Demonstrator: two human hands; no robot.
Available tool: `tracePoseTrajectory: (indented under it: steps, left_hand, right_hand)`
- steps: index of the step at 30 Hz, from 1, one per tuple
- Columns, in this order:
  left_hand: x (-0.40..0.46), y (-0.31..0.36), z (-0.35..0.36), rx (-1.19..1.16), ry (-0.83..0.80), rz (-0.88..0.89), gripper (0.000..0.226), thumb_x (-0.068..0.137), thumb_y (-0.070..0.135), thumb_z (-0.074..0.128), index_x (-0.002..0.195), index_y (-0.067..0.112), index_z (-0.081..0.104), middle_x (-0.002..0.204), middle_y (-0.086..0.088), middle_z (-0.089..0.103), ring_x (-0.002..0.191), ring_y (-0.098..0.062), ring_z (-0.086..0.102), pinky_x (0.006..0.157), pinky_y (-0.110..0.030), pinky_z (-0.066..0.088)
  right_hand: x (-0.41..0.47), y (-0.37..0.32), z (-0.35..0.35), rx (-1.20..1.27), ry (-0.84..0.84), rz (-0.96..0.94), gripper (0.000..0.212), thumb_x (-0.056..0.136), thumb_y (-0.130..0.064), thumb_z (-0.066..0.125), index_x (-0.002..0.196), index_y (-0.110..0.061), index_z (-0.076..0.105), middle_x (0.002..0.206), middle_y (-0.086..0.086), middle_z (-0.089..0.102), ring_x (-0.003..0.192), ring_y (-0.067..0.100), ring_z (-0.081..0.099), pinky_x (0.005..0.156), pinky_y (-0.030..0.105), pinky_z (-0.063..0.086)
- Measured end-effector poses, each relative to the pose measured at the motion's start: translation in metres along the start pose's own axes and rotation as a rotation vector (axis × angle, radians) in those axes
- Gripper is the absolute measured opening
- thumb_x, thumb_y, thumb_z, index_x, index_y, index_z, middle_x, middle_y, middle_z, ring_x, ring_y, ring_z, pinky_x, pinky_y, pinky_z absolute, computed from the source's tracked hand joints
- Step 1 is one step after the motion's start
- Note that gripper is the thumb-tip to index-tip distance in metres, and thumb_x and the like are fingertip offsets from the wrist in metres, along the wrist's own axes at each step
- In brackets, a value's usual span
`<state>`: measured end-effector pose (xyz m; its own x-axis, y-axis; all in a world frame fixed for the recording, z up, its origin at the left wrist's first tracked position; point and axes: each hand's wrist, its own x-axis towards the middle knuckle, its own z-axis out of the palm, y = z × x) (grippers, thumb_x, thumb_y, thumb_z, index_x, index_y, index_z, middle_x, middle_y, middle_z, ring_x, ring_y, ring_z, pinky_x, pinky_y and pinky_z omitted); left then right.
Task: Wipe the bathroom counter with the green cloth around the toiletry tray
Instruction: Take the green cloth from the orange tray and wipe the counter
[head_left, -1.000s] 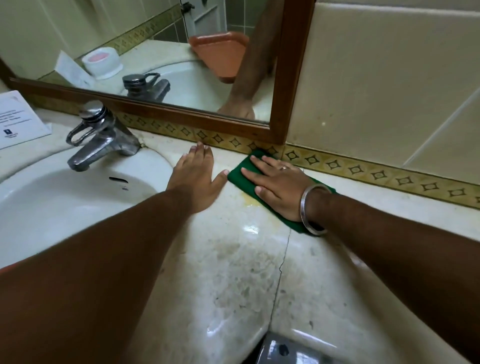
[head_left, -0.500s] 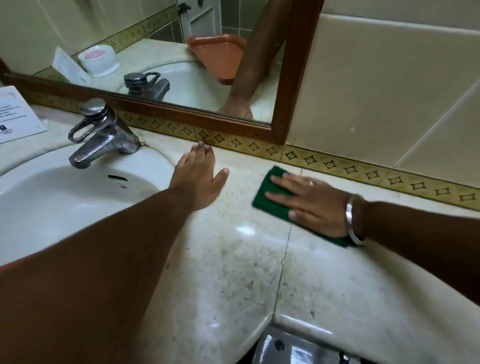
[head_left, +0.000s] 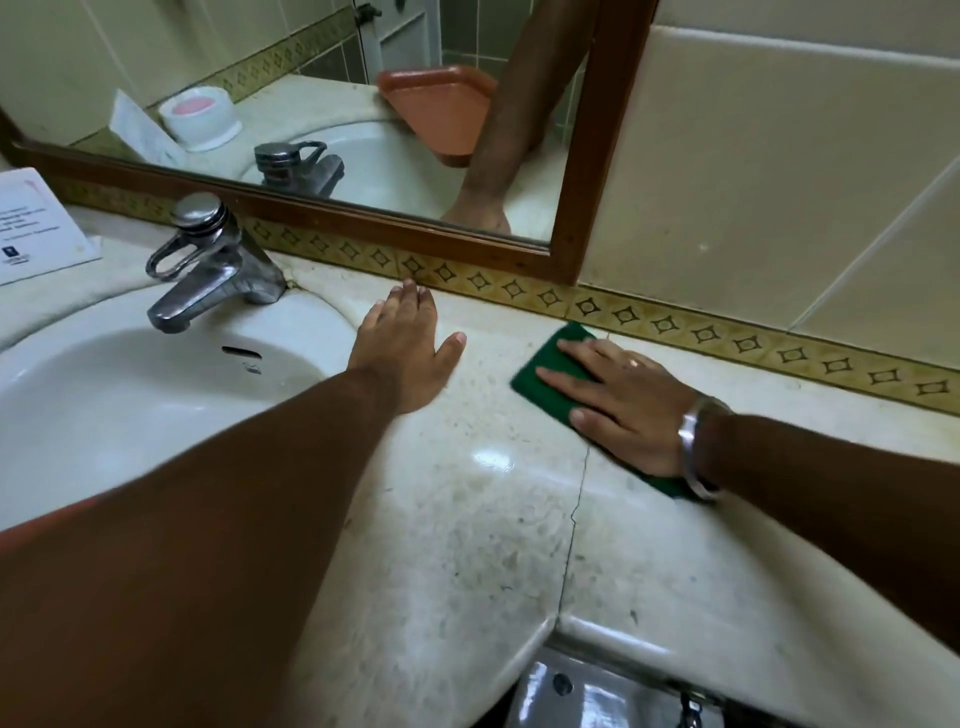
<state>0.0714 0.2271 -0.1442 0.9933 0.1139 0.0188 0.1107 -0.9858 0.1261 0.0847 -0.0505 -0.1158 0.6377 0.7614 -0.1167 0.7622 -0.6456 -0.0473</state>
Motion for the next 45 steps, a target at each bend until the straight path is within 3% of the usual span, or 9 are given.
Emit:
tracePoseTrajectory:
  steps: [8,17,24,27,30,32,35,40,45]
  left_hand:
    - [-0.001,0.002,-0.004,-0.002,-0.018,0.004,0.077,0.098,0.052,0.028,0.154,0.001,0.015,0.162,-0.022,0.013,0.15,-0.033,0.013,0.121,-0.044,0.011]
    - [0.0,0.001,-0.003,-0.01,-0.013,0.001,0.077,0.098,0.053,0.028,0.155,0.002,0.015,0.163,-0.02,0.014,0.15,-0.031,0.013,0.121,-0.044,0.012]
    - [-0.002,0.003,-0.008,-0.03,-0.025,0.006,0.076,0.098,0.051,0.029,0.155,0.001,0.014,0.163,-0.02,0.011,0.151,-0.03,0.009,0.122,-0.043,0.008]
    - [-0.001,0.001,-0.004,-0.034,-0.007,0.004,0.077,0.098,0.052,0.027,0.155,0.002,0.014,0.163,-0.019,0.012,0.151,-0.03,0.01,0.122,-0.043,0.008]
    - [-0.001,0.001,-0.001,-0.032,0.003,-0.002,0.078,0.097,0.052,0.028,0.155,0.002,0.015,0.163,-0.019,0.013,0.15,-0.03,0.011,0.122,-0.043,0.009]
    - [-0.001,0.001,-0.001,-0.027,0.001,-0.004,0.077,0.097,0.052,0.028,0.155,0.002,0.015,0.163,-0.019,0.013,0.15,-0.03,0.012,0.122,-0.043,0.009]
    - [-0.001,0.002,-0.002,-0.005,-0.001,0.001,0.076,0.098,0.051,0.029,0.154,0.002,0.017,0.163,-0.019,0.015,0.15,-0.03,0.013,0.122,-0.044,0.011]
    - [-0.001,0.002,-0.004,-0.001,-0.008,0.005,0.077,0.097,0.053,0.028,0.154,0.003,0.018,0.163,-0.018,0.015,0.15,-0.03,0.013,0.122,-0.043,0.011]
    - [0.0,0.0,0.0,-0.027,0.0,0.008,0.077,0.097,0.054,0.027,0.155,0.004,0.017,0.163,-0.017,0.014,0.151,-0.029,0.011,0.122,-0.043,0.009]
  right_hand:
    - [-0.052,-0.078,0.018,0.012,0.011,-0.24,0.053,0.094,-0.053,0.017,0.146,-0.043,0.022,0.152,0.009,0.035,0.135,0.035,0.036,0.105,0.052,0.031]
    - [0.031,-0.027,-0.002,-0.072,-0.053,0.088,0.057,0.093,-0.052,0.011,0.149,-0.042,-0.001,0.162,0.005,0.001,0.147,0.026,0.0,0.117,0.042,0.005]
    - [-0.077,-0.097,0.019,-0.034,-0.023,-0.381,0.055,0.092,-0.051,0.031,0.146,-0.045,0.025,0.154,0.002,0.031,0.139,0.027,0.032,0.109,0.052,0.03]
    - [-0.086,-0.031,0.01,-0.122,-0.026,-0.194,0.064,0.088,-0.052,0.034,0.147,-0.047,0.008,0.155,0.001,0.028,0.139,0.026,0.032,0.109,0.046,0.034]
    - [-0.034,0.014,-0.005,-0.076,-0.11,0.083,0.055,0.089,-0.056,0.006,0.138,-0.054,-0.017,0.161,0.001,0.002,0.147,0.026,0.008,0.116,0.043,0.015]
    - [0.009,0.012,-0.003,-0.081,-0.085,0.154,0.057,0.091,-0.053,0.006,0.145,-0.048,-0.009,0.162,0.002,0.001,0.146,0.025,0.003,0.117,0.04,0.01]
    - [0.04,-0.042,-0.002,-0.123,-0.042,0.083,0.058,0.094,-0.05,0.014,0.149,-0.039,0.001,0.161,0.009,0.003,0.146,0.03,0.004,0.117,0.042,0.006]
    - [-0.059,-0.09,0.014,-0.051,-0.041,-0.335,0.055,0.091,-0.054,0.029,0.146,-0.046,0.023,0.154,0.002,0.034,0.136,0.029,0.038,0.104,0.053,0.033]
    - [-0.065,-0.002,0.001,-0.039,-0.061,0.01,0.055,0.09,-0.063,0.007,0.142,-0.056,-0.009,0.161,-0.004,0.002,0.147,0.022,0.009,0.116,0.043,0.015]
